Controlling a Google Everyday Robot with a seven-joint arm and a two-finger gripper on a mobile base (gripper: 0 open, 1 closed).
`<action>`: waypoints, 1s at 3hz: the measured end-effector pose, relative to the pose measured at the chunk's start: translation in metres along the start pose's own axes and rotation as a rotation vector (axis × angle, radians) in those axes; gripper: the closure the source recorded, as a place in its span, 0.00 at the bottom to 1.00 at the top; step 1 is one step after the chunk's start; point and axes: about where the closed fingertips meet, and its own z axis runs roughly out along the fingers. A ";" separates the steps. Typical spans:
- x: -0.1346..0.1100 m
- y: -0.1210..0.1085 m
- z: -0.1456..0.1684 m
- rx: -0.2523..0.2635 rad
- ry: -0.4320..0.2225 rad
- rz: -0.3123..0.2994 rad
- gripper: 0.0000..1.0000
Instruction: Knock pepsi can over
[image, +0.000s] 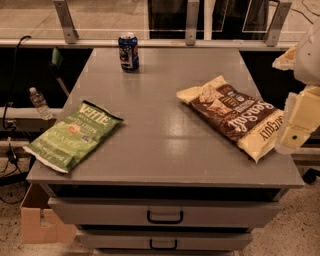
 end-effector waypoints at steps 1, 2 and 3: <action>-0.001 0.000 -0.001 0.003 -0.002 -0.001 0.00; -0.023 -0.014 0.010 0.020 -0.084 -0.011 0.00; -0.075 -0.048 0.033 0.023 -0.231 -0.003 0.00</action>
Offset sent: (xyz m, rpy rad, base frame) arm 0.0646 0.0588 -0.0071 0.2181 -0.1107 0.0829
